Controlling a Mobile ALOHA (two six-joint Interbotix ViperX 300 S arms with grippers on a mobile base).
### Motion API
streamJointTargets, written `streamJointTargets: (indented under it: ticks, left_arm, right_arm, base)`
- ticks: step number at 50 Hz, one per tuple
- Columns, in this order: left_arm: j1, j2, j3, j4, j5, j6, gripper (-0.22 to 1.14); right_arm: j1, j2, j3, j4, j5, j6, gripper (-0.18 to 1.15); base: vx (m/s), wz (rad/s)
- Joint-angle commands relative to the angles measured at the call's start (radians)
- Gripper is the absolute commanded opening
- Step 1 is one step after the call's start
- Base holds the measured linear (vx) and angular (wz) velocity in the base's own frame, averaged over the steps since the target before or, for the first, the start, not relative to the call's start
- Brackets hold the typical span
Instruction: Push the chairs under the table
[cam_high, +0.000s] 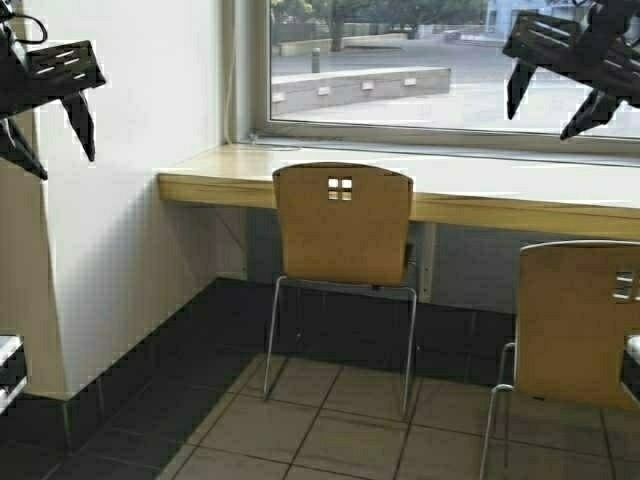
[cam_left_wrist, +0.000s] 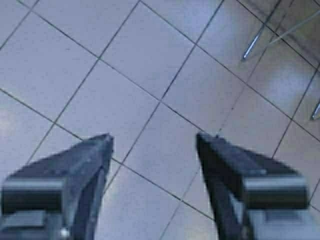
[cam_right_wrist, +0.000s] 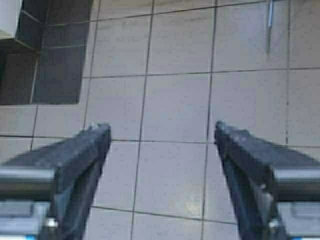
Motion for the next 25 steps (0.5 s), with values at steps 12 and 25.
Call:
streamJointTargets:
  ticks: [12, 25]
  left_arm:
    - [-0.003, -0.021, -0.023, -0.002, -0.002, 0.0, 0.87]
    - [-0.003, -0.014, -0.023, -0.002, -0.002, 0.0, 0.87]
  right_arm:
    - [-0.002, 0.009, -0.021, 0.002, -0.003, 0.002, 0.95]
    - [-0.002, 0.029, -0.025, 0.002, -0.003, 0.003, 0.95]
  base:
    - [-0.02, -0.34]
    - [0.02, -0.39]
